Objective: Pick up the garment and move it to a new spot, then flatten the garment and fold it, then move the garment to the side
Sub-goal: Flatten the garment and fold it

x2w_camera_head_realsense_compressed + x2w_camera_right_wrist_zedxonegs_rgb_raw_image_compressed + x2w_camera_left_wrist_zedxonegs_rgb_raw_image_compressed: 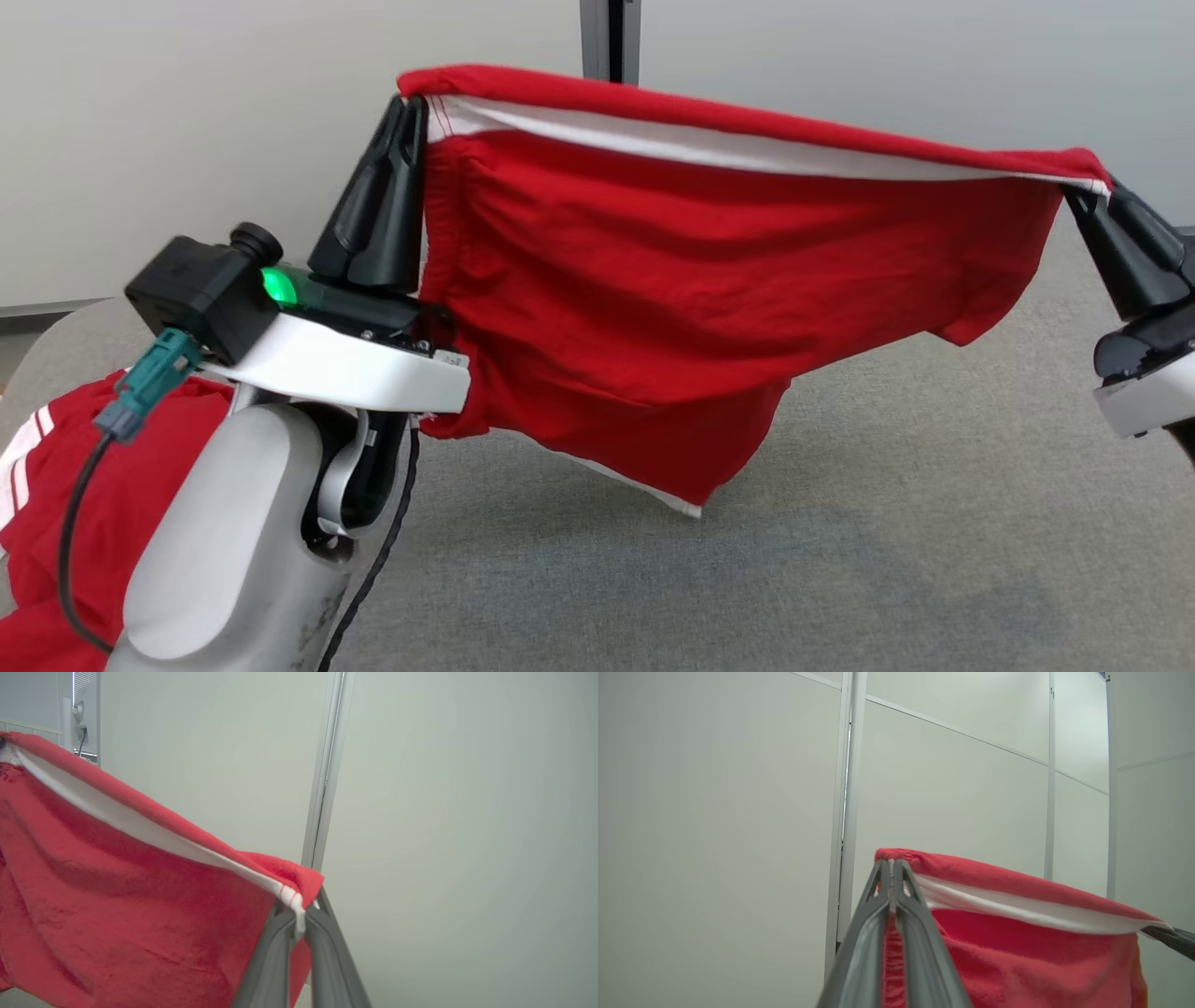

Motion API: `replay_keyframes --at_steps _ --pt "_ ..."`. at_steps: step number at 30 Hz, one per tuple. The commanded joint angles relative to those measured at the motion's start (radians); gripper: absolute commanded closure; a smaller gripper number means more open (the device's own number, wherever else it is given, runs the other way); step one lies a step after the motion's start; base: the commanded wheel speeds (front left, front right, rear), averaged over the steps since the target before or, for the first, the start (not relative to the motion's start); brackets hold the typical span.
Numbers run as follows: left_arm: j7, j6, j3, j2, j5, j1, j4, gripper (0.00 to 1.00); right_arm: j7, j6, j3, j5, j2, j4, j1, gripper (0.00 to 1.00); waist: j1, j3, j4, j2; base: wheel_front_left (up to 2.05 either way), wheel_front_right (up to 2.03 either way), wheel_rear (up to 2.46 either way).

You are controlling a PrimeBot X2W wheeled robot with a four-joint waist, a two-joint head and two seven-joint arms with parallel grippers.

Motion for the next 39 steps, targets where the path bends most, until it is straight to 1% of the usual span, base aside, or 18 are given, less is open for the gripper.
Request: replay_keyframes --at_steps 1,6,9,11,14,19,21,24,27,28,30,33,35,37,39 --pt "0.011 0.019 0.015 0.008 -0.002 -0.019 -0.033 1.00 0.021 0.000 -0.010 0.007 -0.009 -0.019 -0.023 1.00 0.0000 -0.014 0.015 0.0000 0.00 0.00 0.00" --pt "0.059 0.061 0.035 0.019 -0.013 -0.001 -0.117 1.00 0.089 0.000 -0.031 0.007 -0.017 -0.074 -0.046 1.00 0.0000 -0.023 0.035 0.0000 0.00 0.00 0.00" --pt "0.106 0.074 0.021 0.039 -0.001 0.022 -0.143 1.00 0.124 0.000 -0.044 0.020 -0.017 -0.103 -0.029 1.00 0.0000 -0.018 0.043 0.0000 0.00 0.00 0.00" --pt "0.117 0.081 0.020 0.040 -0.002 0.024 -0.151 1.00 0.134 0.000 -0.047 0.025 -0.019 -0.112 -0.022 1.00 0.0000 -0.015 0.045 0.0000 0.00 0.00 0.00" --pt "0.148 0.104 0.026 0.053 0.005 0.026 -0.166 1.00 0.166 0.000 -0.061 0.024 -0.032 -0.127 -0.021 1.00 0.0000 0.002 0.047 0.0000 0.00 0.00 0.00" --pt "0.212 0.131 0.014 0.046 0.014 -0.034 -0.158 1.00 0.207 0.000 -0.073 0.041 -0.077 -0.141 -0.073 1.00 0.0000 0.081 0.040 0.0000 0.00 0.00 0.00" --pt "0.233 0.137 0.009 0.023 0.001 -0.076 -0.138 1.00 0.214 0.000 -0.074 0.060 -0.101 -0.140 -0.114 1.00 0.0000 0.134 0.036 0.0000 0.00 0.00 0.00" --pt "0.246 0.145 0.000 -0.012 0.014 -0.183 -0.079 1.00 0.212 0.000 -0.054 0.072 -0.157 -0.132 -0.202 1.00 0.0000 0.227 0.032 0.0000 0.00 0.00 0.00" --pt "0.246 0.155 -0.002 -0.057 0.024 -0.332 0.012 1.00 0.201 0.000 -0.026 0.078 -0.213 -0.110 -0.337 1.00 0.0000 0.338 0.024 0.0000 0.00 0.00 0.00" --pt "0.231 0.161 -0.005 -0.075 0.047 -0.451 0.084 1.00 0.179 0.000 -0.005 0.092 -0.216 -0.082 -0.443 1.00 0.0000 0.414 0.012 0.0000 0.00 0.00 0.00" --pt "0.205 0.167 -0.007 -0.091 0.063 -0.562 0.173 1.00 0.146 0.000 0.021 0.068 -0.217 -0.029 -0.557 1.00 0.0000 0.474 0.003 0.0000 0.00 0.00 0.00" --pt "0.138 0.179 -0.001 -0.109 0.075 -0.733 0.291 1.00 0.071 -0.001 0.061 0.029 -0.191 0.060 -0.724 1.00 0.0000 0.549 -0.009 0.0000 0.00 0.00 0.00" --pt "0.080 0.193 0.000 -0.115 0.074 -0.820 0.368 1.00 0.002 -0.001 0.084 -0.011 -0.172 0.130 -0.811 1.00 0.0000 0.587 -0.012 0.0000 0.00 0.00 0.00" --pt "0.023 0.196 -0.011 -0.121 0.064 -0.881 0.435 1.00 -0.048 -0.001 0.111 -0.037 -0.136 0.198 -0.862 1.00 0.0000 0.608 -0.015 0.0000 0.00 0.00 0.00" --pt "-0.026 0.187 -0.032 -0.123 0.037 -0.922 0.487 1.00 -0.076 -0.001 0.137 -0.044 -0.107 0.242 -0.889 1.00 0.0000 0.622 -0.012 0.0000 0.00 0.00 0.00"
